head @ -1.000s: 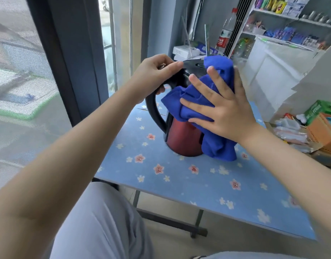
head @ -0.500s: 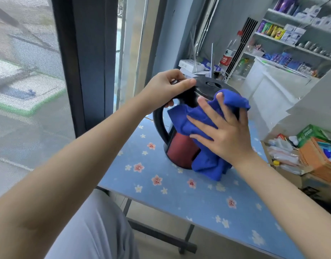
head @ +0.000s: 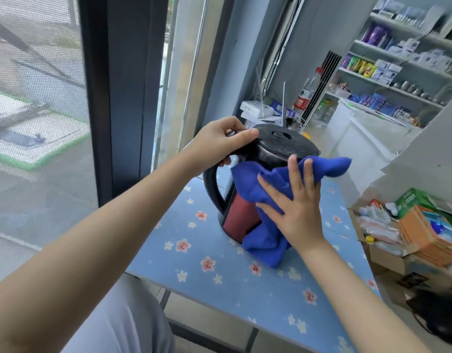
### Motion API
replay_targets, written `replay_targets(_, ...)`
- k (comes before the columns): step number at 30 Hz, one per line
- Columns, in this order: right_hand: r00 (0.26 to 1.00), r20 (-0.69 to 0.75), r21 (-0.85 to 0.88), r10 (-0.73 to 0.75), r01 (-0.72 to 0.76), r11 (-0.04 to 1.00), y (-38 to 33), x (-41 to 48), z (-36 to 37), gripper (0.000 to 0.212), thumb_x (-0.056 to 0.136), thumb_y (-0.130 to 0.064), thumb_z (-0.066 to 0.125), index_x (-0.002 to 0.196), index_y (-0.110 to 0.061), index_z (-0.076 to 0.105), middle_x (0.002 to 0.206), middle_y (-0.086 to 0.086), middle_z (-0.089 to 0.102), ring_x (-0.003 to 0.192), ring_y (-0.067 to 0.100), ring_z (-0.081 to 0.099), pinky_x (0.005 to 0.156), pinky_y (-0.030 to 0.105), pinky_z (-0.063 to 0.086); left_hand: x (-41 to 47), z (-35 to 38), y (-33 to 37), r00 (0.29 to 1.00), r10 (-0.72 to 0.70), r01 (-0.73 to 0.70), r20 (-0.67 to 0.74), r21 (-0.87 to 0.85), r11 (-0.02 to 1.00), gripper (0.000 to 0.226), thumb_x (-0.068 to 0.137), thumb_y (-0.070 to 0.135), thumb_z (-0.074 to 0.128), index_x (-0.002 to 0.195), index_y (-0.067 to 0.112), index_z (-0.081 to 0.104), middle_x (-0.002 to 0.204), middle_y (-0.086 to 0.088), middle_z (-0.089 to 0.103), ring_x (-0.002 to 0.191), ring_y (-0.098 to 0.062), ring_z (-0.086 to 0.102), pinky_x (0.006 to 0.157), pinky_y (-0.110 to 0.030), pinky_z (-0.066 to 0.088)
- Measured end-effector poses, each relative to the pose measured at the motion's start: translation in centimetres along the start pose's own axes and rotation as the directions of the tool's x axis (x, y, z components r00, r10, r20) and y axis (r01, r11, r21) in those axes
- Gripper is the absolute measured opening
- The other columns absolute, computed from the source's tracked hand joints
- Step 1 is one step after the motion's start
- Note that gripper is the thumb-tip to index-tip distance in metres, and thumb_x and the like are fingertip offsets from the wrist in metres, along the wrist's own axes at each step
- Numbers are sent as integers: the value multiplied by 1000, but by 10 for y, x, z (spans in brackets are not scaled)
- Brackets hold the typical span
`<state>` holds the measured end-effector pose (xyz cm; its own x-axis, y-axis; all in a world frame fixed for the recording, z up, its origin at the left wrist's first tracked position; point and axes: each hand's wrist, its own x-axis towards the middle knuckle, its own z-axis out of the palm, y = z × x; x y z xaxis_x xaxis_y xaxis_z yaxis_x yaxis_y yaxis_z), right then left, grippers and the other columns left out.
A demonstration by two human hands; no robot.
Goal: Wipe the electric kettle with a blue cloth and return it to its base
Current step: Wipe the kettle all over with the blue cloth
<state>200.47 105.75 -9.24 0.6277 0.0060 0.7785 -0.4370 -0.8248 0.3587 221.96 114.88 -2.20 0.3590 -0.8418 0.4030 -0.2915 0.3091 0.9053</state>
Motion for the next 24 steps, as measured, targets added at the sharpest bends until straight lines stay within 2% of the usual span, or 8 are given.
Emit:
replay_targets(3,944,-92,238,316,-288,928,-18,15,5,48,98,-43,50,142,-29,40,162,-3,-4,149,34,-3,119,50,13,-2,3,-1,1000,-17,18,14,-64,998,28,85,47,69,79,22,60,69,-7,53,46,-17,48,52,-31,45)
replay_targets(6,749,-108,438,654,-554,708,-56,11,15,47,98,-43,48,143,-32,39,160,17,6,149,40,4,119,51,16,-8,8,1,1000,-21,21,0,-75,997,22,89,44,67,79,25,63,73,-9,54,44,-17,50,54,-32,45)
replay_targets(8,612,-91,476,785,-666,575,-81,13,24,48,99,-43,45,144,-38,31,159,21,8,148,39,7,117,55,19,-9,11,3,1000,-20,19,-3,-78,997,21,88,45,67,77,28,64,72,-9,52,44,-17,50,53,-31,44)
replay_targets(10,570,-95,464,816,-700,543,-90,19,27,48,99,-42,43,144,-41,26,158,18,9,148,38,9,115,59,20,-10,11,5,1000,-26,25,-2,-71,997,22,85,49,66,76,31,63,73,-10,52,45,-19,50,53,-31,45)
replay_targets(14,644,-119,494,756,-622,608,-57,35,25,51,100,-41,40,147,-22,35,158,16,13,147,37,14,111,58,29,-12,11,6,998,-50,48,-49,-51,998,23,87,48,67,75,29,61,72,-9,50,46,-21,50,49,-29,46)
replay_targets(16,627,-120,522,770,-620,586,-44,40,19,49,100,-39,40,146,-21,35,159,20,17,148,32,14,111,53,33,-13,17,7,997,-52,50,-64,-45,998,22,89,43,67,76,27,61,70,-7,49,45,-19,50,47,-28,45)
replay_targets(20,480,-65,664,875,-634,397,-57,33,11,47,98,-35,42,144,-31,33,159,3,24,149,21,19,106,21,39,-14,21,9,995,-47,45,-90,-30,999,20,89,43,67,77,27,63,68,-3,51,42,-17,50,47,-27,44)
replay_targets(24,416,35,744,908,-618,254,-49,51,-4,40,96,-31,48,136,-34,45,151,0,42,144,16,30,106,17,36,-16,17,8,990,-69,66,-119,-32,997,21,89,43,67,83,24,65,72,-5,54,44,-17,53,51,-28,46)
